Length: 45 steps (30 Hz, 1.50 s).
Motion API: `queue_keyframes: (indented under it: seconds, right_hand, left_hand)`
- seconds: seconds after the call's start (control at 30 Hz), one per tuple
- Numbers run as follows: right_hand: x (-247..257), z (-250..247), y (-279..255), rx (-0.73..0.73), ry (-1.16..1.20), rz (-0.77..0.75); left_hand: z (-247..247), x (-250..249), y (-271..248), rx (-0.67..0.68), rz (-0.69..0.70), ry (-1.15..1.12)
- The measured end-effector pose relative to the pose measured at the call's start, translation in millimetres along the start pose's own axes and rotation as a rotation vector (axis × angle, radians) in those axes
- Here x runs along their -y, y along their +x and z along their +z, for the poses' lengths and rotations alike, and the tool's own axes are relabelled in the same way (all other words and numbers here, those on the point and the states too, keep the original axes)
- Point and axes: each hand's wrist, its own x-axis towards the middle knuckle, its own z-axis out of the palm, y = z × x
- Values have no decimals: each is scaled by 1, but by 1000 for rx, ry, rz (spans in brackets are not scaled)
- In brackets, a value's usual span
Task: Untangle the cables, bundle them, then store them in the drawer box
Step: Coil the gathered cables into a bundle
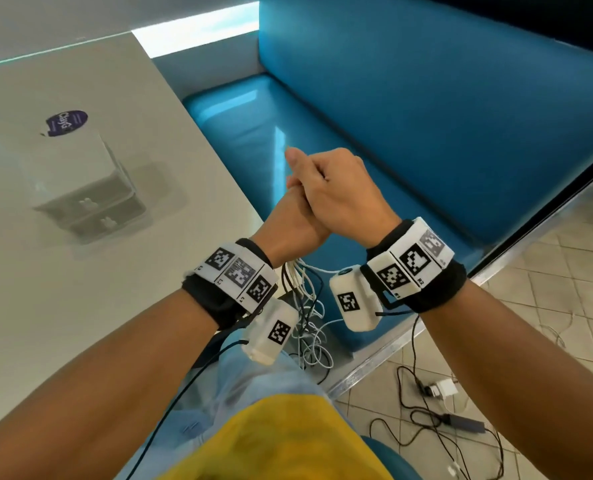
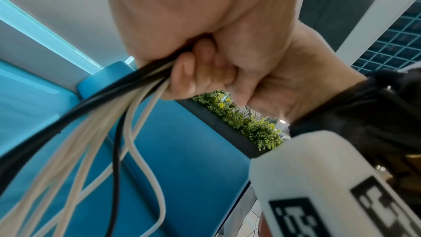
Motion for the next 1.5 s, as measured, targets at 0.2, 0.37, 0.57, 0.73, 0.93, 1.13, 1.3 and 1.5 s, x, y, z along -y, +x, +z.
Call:
queue_keyframes:
  seconds: [0.2, 0.37, 0.57, 0.73, 0.93, 1.13, 1.3, 1.5]
  right_hand:
    - [-6, -29, 7, 146, 580, 162]
    - [-3, -26, -2, 364, 264, 20]
    - [-4, -3, -7, 189, 204, -124]
    - [1, -3, -5, 152, 303, -117]
    - [-5, 9, -7, 182, 736, 99]
    - [-18, 57, -38, 368, 588, 104]
    - [-33, 61, -44, 208, 442, 39]
    - [-20, 39, -31, 230, 84, -134]
  left_hand:
    - [-5, 7, -6, 9, -141, -44]
    - [-10, 6, -6, 0, -67, -133]
    - [-17, -2, -7, -42, -71, -185]
    - [-18, 0, -6, -56, -51, -231]
    - [-28, 1, -9, -161, -60, -397]
    - [-42, -2, 1, -379, -213, -753]
    - [-77, -3, 7, -393, -203, -881]
    - [-95, 28, -7, -393, -392, -838]
